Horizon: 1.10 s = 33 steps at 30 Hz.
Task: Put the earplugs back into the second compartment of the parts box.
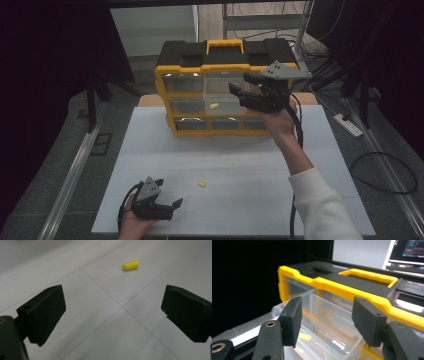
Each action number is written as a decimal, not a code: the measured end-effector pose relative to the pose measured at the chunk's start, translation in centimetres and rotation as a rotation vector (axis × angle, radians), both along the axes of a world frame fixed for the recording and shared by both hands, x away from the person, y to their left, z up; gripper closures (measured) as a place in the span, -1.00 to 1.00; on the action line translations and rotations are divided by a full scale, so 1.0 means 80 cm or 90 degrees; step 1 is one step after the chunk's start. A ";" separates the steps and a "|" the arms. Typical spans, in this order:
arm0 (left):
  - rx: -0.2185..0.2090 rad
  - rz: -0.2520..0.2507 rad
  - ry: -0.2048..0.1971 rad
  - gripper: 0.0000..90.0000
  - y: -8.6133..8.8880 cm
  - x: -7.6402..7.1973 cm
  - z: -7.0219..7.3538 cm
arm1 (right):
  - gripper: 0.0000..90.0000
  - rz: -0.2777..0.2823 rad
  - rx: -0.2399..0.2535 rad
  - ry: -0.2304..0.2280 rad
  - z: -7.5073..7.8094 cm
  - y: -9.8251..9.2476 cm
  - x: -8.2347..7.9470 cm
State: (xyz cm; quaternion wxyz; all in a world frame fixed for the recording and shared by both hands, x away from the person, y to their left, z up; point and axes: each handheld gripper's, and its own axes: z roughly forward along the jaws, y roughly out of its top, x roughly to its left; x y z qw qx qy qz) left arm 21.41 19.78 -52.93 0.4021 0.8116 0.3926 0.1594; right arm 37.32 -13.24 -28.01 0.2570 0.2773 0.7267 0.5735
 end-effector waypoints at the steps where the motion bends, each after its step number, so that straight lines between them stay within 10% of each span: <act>1: 0.000 0.001 0.000 -0.87 0.000 0.000 0.000 | -0.09 0.006 0.004 -0.002 0.000 -0.001 -0.003; 33: 0.000 0.002 -0.001 -0.87 -0.002 0.000 -0.001 | -0.21 0.091 -0.021 -0.003 -0.060 -0.026 -0.073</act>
